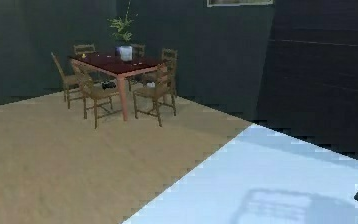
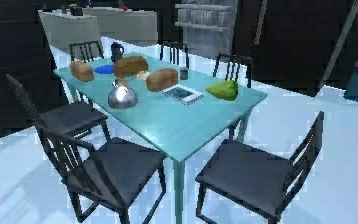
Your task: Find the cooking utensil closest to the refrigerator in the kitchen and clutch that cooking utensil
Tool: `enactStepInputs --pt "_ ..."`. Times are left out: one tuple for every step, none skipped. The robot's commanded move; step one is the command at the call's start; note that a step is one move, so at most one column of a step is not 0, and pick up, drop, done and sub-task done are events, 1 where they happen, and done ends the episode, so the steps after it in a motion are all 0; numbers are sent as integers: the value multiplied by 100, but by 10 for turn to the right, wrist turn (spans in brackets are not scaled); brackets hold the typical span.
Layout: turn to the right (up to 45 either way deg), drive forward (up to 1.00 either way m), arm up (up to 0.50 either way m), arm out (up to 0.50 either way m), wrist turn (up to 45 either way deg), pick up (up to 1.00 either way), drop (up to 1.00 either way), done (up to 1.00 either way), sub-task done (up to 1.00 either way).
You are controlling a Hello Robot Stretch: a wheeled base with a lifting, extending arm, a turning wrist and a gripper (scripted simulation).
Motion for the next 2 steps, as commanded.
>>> enactStepInputs --pt "0 55 0 0 0 0 0 0 0" --pt "390 0 0 0 0 0 0 0 0"
